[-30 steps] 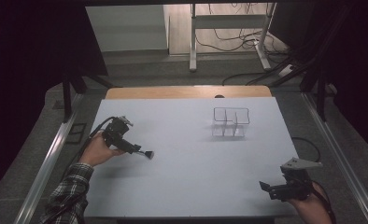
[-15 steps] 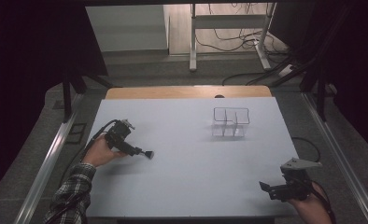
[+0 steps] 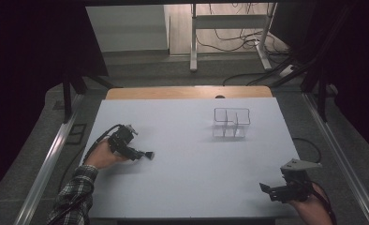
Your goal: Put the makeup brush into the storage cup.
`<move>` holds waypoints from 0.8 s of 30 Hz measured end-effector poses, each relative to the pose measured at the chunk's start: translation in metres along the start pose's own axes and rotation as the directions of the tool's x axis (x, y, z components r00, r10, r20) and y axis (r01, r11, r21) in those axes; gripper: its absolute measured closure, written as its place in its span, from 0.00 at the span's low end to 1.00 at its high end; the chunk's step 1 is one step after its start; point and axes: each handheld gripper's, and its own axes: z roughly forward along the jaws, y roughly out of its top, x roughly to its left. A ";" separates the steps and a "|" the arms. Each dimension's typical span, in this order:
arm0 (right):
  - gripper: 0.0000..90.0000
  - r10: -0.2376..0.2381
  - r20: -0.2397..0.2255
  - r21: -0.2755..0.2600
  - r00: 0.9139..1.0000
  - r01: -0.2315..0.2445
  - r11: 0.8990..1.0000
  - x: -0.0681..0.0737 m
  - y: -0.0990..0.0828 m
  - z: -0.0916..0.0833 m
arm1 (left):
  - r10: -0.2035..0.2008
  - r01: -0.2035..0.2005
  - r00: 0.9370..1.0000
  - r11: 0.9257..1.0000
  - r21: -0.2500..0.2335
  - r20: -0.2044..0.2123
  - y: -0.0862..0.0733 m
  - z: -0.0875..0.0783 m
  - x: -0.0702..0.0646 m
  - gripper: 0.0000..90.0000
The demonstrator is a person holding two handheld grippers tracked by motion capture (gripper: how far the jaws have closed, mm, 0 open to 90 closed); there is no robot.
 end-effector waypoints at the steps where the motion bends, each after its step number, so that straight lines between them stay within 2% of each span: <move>1: 0.00 0.000 -0.001 0.000 1.000 0.000 1.000 0.000 0.000 0.000 | 0.004 -0.004 1.000 1.000 0.002 0.002 0.000 0.001 0.000 0.15; 5: 0.00 -0.007 -0.016 -0.003 1.000 0.007 1.000 0.000 0.000 0.000 | 0.018 -0.018 1.000 1.000 -0.015 -0.007 -0.004 -0.001 0.000 0.29; 7: 0.00 -0.016 -0.020 0.000 1.000 0.016 1.000 0.001 0.000 0.001 | 0.023 -0.024 1.000 1.000 -0.019 -0.011 -0.005 -0.004 0.000 0.44; 9: 0.00 -0.019 -0.023 0.003 1.000 0.019 1.000 0.002 0.000 0.001 | 0.048 -0.048 0.999 0.999 -0.014 -0.003 -0.005 -0.005 -0.004 0.59; 10: 0.00 -0.017 -0.020 0.006 1.000 0.018 1.000 0.002 0.000 0.001 | 0.064 -0.064 0.998 0.998 -0.008 0.006 -0.004 -0.006 -0.006 0.69; 11: 0.00 -0.018 -0.020 0.006 1.000 0.018 1.000 0.002 0.000 0.001 | 0.082 -0.082 0.997 0.997 -0.002 0.012 -0.004 -0.006 -0.009 0.84; 12: 0.00 -0.020 -0.020 0.004 1.000 0.020 1.000 0.002 0.000 0.001 | 0.081 -0.081 0.997 0.997 0.006 0.002 -0.002 -0.005 -0.011 0.88; 16: 0.00 -0.020 -0.016 0.006 1.000 0.020 1.000 0.002 0.000 0.001 | 0.069 -0.068 0.997 0.997 0.031 -0.022 0.002 -0.005 -0.015 0.88; 24: 0.00 -0.019 -0.013 0.009 1.000 0.020 1.000 0.002 0.000 0.001 | 0.035 -0.035 0.999 0.999 -0.009 -0.028 -0.004 -0.006 -0.015 0.88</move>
